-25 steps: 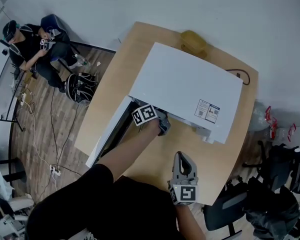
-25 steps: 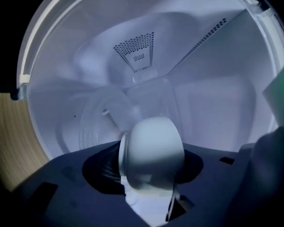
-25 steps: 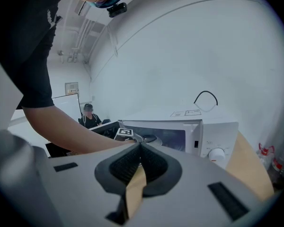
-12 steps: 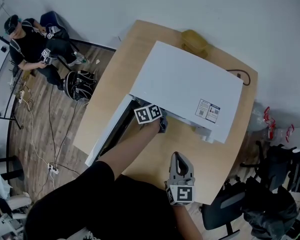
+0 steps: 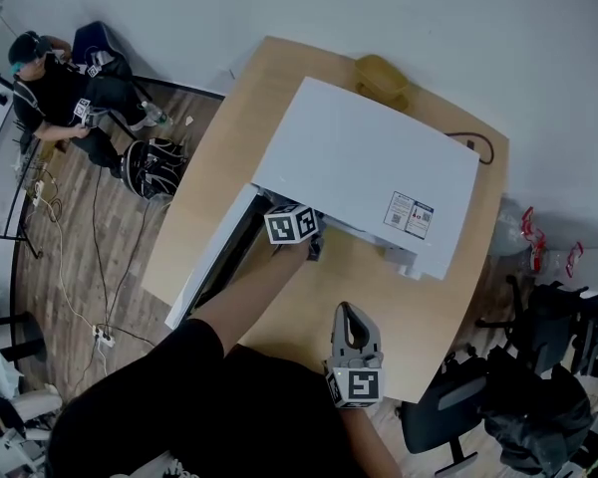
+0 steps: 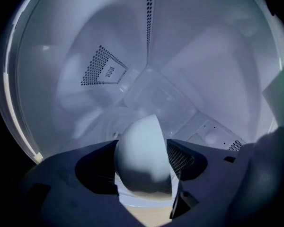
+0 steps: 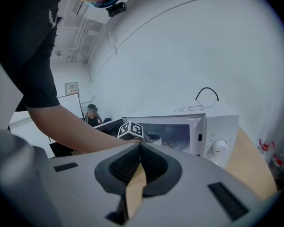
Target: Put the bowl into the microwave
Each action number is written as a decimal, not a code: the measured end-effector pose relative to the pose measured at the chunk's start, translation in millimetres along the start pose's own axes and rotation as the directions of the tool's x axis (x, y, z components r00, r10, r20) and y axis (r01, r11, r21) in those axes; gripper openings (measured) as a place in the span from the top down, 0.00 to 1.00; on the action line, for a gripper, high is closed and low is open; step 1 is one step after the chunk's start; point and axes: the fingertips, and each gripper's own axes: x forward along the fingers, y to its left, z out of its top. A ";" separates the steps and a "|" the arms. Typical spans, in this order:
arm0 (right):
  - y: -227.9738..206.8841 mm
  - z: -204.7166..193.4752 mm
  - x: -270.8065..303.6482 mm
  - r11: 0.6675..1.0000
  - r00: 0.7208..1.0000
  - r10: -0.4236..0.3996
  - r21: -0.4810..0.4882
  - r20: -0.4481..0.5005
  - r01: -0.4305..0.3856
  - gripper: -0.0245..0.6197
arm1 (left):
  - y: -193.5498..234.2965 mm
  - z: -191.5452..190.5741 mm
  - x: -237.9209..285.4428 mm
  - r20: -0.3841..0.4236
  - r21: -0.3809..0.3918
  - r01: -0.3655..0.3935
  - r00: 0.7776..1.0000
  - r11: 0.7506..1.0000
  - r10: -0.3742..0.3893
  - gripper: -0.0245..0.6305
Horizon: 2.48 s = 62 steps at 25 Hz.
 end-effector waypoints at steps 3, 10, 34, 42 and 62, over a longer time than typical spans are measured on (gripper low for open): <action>-4.7 -2.8 -2.0 1.000 1.000 -0.005 0.009 -0.007 0.006 0.87 | -3.5 2.0 -1.4 0.020 0.058 0.023 1.000 0.998 -0.024 0.47; -10.8 -13.5 0.8 0.999 0.998 0.014 0.038 -0.061 -0.012 0.87 | -8.9 1.6 -2.7 0.010 0.239 0.024 1.000 0.971 -0.027 0.41; -13.1 -23.9 -2.3 0.994 0.993 0.068 0.087 -0.092 -0.060 0.87 | -1.5 -18.5 6.0 -0.042 0.424 -0.033 0.998 0.905 0.057 0.38; -16.5 -27.3 -2.6 0.994 0.994 0.064 0.100 -0.094 -0.054 0.87 | 6.4 -0.9 -3.5 0.050 0.308 -0.063 0.997 0.949 0.050 0.38; -16.2 -19.8 -4.5 0.996 0.997 0.025 0.090 -0.067 -0.019 0.87 | -11.8 -1.4 -29.5 0.082 0.389 -0.035 0.997 0.921 0.003 0.38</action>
